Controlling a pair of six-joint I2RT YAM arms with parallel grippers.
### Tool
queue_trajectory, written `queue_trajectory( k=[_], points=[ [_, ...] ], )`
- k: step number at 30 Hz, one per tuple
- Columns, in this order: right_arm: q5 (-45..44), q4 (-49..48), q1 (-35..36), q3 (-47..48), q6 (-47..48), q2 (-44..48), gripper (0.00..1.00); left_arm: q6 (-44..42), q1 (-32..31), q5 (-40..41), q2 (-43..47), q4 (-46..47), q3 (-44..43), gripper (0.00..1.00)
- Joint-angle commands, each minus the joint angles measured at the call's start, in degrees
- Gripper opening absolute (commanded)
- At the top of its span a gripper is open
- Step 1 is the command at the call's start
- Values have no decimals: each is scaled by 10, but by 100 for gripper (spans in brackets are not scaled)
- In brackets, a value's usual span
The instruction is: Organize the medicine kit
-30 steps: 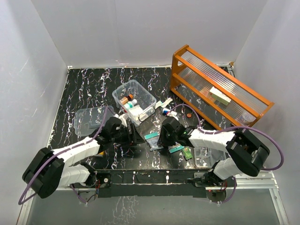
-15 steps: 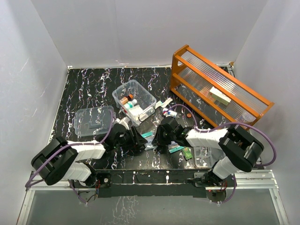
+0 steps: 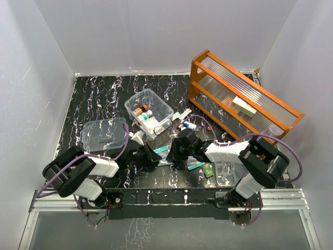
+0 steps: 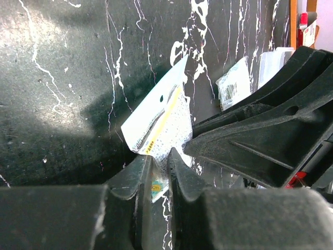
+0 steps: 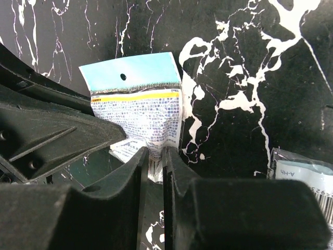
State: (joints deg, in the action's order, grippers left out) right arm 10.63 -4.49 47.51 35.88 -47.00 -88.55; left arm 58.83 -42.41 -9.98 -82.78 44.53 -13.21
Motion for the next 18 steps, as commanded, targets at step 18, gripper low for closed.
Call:
queue_trajectory(
  k=[18],
  points=[
    [-246, 110, -8, 7, 19, 383, 46, -261, -7, -30, 305, -492, -232, 0]
  ],
)
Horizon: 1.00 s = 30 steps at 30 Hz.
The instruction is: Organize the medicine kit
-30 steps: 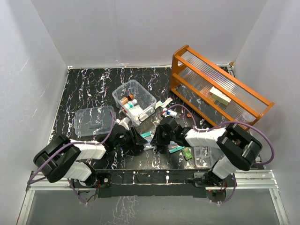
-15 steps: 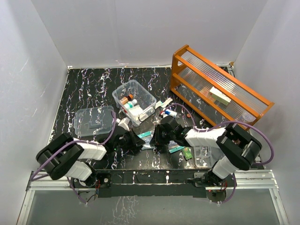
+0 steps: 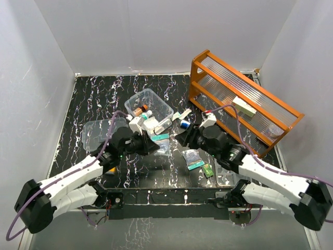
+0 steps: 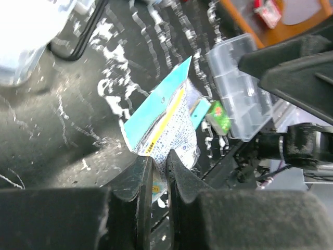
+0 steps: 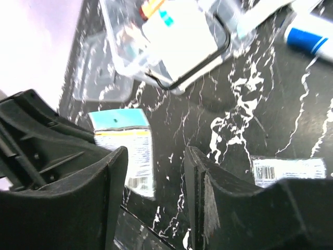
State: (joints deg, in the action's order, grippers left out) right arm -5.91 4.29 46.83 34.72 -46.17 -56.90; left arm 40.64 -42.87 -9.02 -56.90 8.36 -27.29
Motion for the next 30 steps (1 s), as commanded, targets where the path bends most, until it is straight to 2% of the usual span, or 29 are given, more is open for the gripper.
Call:
queue_trajectory(
  k=[1, 6, 10, 20, 23, 27, 30],
  points=[
    [-90, 21, -2, 18, 17, 79, 47, -103, -2, -31, 47, -160, -121, 0],
    [-121, 26, -2, 9, 30, 104, 48, -223, -1, 62, -12, -293, -291, 3],
    [-113, 27, -2, -1, 15, 113, 47, -267, 24, 88, -91, -335, -385, 3],
    [-114, 27, -2, -23, 8, 146, 47, -399, 193, 14, -286, -441, -575, 4],
    [-116, 28, -2, -22, 10, 147, 47, -437, 207, -42, -342, -457, -636, 4],
    [-116, 34, -2, -21, 9, 152, 47, -471, 214, -52, -432, -519, -730, 3],
    [-119, 39, -2, -27, 8, 166, 47, -533, 215, -101, -477, -557, -759, 3]
  ],
)
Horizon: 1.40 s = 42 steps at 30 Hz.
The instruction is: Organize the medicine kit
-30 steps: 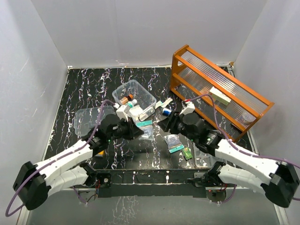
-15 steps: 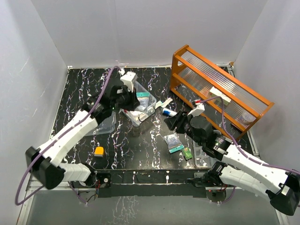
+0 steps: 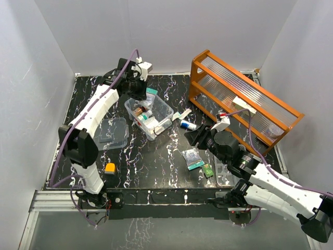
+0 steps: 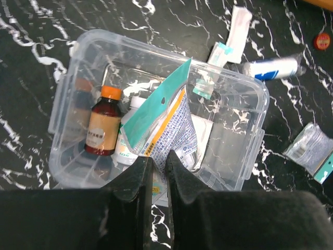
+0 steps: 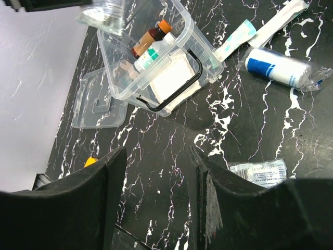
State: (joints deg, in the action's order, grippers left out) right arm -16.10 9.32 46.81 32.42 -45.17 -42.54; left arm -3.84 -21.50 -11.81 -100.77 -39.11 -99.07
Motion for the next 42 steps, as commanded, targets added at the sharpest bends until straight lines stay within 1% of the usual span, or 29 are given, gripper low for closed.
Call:
queue_trajectory(
  k=[1, 3, 7, 11, 15, 18, 24, 29, 33, 37, 42],
  points=[
    [-19, -9, -1, -5, -2, 28, 47, -111, 1, -96, -43, -91, -42, 4],
    [-22, -8, -1, -9, -1, 35, 48, -138, 1, -120, -44, -91, -33, 4],
    [-23, -9, -1, -8, 0, 34, 48, -167, 1, -132, -55, -105, -30, 4],
    [-19, -10, -1, -8, 1, 26, 48, -202, -2, -180, -76, -129, -22, 4],
    [-17, -16, -1, -14, -2, 23, 48, -211, -18, -136, -105, -151, -42, 3],
    [-15, -20, -1, -12, 0, 19, 48, -220, -30, -108, -113, -142, -25, 3],
    [-8, -22, -1, -12, -3, 10, 48, -223, -37, -119, -136, -141, -23, 3],
    [-8, -26, -1, -13, -3, 7, 48, -224, -46, -89, -157, -150, -28, 3],
    [-6, -26, -1, -9, 0, 2, 48, -235, -52, -56, -157, -149, -13, 1],
    [-6, -28, -1, -10, 1, 1, 48, -244, -52, -71, -158, -145, -11, 1],
    [-4, -29, -1, -11, 2, -2, 48, -247, -52, -70, -174, -150, -12, 2]
  ],
)
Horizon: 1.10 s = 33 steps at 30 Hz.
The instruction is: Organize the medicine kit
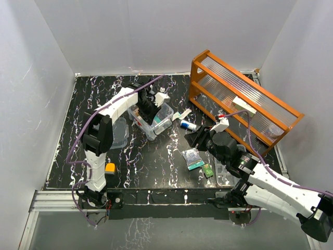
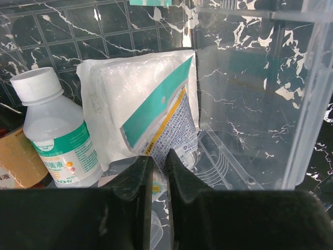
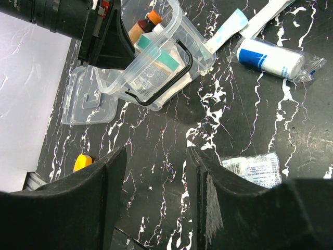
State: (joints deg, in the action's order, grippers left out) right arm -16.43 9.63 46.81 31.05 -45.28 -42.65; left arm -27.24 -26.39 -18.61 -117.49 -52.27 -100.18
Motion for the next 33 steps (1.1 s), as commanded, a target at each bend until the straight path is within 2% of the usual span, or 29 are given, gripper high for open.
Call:
queue_trajectory(
  k=[1, 6, 13, 23, 28, 33],
  points=[
    [-2, -32, -1, 2, 3, -1, 48, -14, -3, -1, -9, -18, 4, 2],
    [-3, -32, -2, -1, 3, 0, 48, -12, -5, 35, -14, -8, 18, 6],
    [-6, -32, -2, -5, 2, -1, 48, 13, -16, 134, -11, 17, 24, 35],
    [-6, -28, -1, -5, -1, 0, 48, 25, -16, 110, 34, 20, 7, 48],
    [-13, -13, -1, -6, -5, 1, 49, 34, -16, 99, 86, 31, 10, 54],
    [-17, 11, -1, -11, -15, -10, 51, 76, -16, 96, 160, 74, 27, 56]
  ],
)
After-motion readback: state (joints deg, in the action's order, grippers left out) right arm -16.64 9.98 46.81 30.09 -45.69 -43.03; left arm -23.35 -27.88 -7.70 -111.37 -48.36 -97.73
